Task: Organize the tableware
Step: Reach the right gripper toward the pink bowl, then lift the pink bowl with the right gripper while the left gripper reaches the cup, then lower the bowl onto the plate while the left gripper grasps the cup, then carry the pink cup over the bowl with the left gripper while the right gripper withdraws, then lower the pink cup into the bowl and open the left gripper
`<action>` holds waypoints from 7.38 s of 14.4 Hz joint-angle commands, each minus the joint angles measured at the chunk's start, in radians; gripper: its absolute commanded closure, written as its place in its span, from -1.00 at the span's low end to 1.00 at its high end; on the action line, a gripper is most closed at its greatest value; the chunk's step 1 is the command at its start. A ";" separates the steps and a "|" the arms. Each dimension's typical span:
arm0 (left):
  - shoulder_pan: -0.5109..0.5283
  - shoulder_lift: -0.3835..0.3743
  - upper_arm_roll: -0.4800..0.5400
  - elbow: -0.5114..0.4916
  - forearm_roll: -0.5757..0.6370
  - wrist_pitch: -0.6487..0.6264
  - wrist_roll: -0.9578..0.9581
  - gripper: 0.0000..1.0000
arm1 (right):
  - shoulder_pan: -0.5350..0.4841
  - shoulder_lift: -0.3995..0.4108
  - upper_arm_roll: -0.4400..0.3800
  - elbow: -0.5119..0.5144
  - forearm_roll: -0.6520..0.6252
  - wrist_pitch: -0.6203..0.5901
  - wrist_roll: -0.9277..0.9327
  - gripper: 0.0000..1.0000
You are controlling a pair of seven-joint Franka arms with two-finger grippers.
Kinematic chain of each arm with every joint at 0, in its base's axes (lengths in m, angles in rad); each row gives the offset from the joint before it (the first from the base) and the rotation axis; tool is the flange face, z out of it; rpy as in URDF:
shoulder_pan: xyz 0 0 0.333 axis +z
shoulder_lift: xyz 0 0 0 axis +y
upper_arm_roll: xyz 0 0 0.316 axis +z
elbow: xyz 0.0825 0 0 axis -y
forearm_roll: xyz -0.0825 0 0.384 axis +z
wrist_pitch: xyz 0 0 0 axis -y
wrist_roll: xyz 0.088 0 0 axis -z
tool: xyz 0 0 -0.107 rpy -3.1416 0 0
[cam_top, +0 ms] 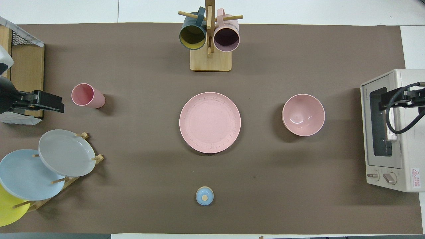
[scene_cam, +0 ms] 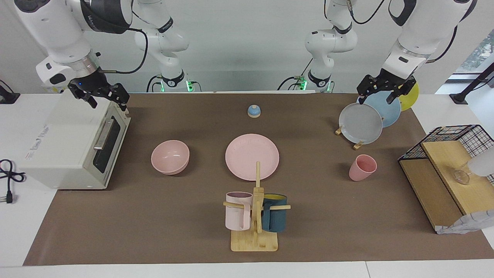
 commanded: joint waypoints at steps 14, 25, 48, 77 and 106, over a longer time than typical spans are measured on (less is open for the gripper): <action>0.006 -0.014 -0.002 -0.015 0.006 0.041 -0.002 -1.00 | 0.052 0.080 0.132 -0.001 0.045 0.142 0.041 -1.00; 0.017 0.196 0.000 -0.021 0.004 0.242 -0.004 -1.00 | 0.226 0.246 0.136 -0.277 -0.015 0.540 0.325 -1.00; 0.012 0.317 0.000 -0.219 0.006 0.587 -0.004 -0.90 | 0.547 0.604 0.217 0.363 -0.113 0.219 0.691 1.00; -0.040 0.292 -0.005 0.218 0.004 0.020 -0.160 1.00 | 0.369 0.447 0.208 0.320 -0.065 0.201 0.502 -1.00; -0.643 0.472 -0.002 0.054 -0.002 0.472 -0.769 1.00 | 0.037 0.063 -0.021 -0.062 -0.007 0.121 -0.011 -1.00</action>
